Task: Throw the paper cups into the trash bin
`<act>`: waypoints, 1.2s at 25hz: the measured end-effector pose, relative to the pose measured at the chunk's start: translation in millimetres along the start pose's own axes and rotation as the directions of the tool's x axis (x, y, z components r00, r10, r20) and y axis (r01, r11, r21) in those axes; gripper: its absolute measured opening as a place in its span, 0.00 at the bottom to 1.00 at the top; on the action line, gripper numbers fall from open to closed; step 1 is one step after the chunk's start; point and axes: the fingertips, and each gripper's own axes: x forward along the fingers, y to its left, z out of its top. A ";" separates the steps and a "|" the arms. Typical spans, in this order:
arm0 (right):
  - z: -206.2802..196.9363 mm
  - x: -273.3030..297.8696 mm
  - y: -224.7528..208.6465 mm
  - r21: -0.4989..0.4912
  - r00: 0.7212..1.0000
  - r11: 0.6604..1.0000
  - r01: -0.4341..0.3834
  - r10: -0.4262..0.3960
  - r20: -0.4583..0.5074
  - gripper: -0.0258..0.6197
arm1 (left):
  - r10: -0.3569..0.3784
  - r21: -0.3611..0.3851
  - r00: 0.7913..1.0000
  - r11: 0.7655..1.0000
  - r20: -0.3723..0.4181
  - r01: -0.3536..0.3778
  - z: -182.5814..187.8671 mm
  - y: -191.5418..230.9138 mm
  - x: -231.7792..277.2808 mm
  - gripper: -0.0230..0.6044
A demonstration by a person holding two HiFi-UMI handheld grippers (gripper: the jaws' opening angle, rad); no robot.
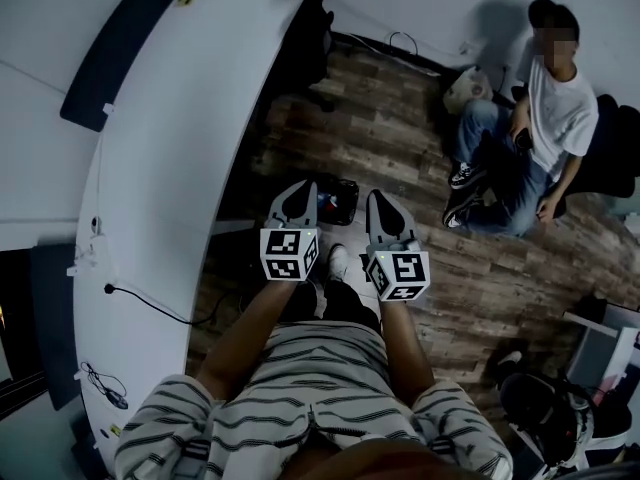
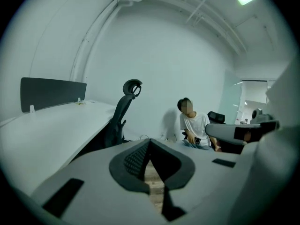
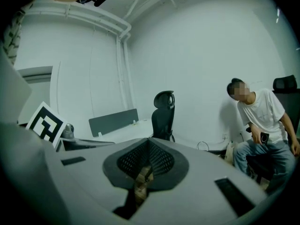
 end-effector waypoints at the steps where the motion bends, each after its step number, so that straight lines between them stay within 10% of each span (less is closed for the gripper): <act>1: 4.5 -2.0 1.8 -0.006 1.000 1.000 -0.001 0.001 0.006 0.05 | -0.005 0.004 1.000 1.000 0.010 0.005 5.7 -1.5 -4.3 0.07; 30: 85.1 -20.4 33.1 -0.104 0.987 0.994 0.011 0.006 0.159 0.05 | -0.112 0.123 0.977 0.988 0.179 0.091 83.2 -32.1 -54.6 0.07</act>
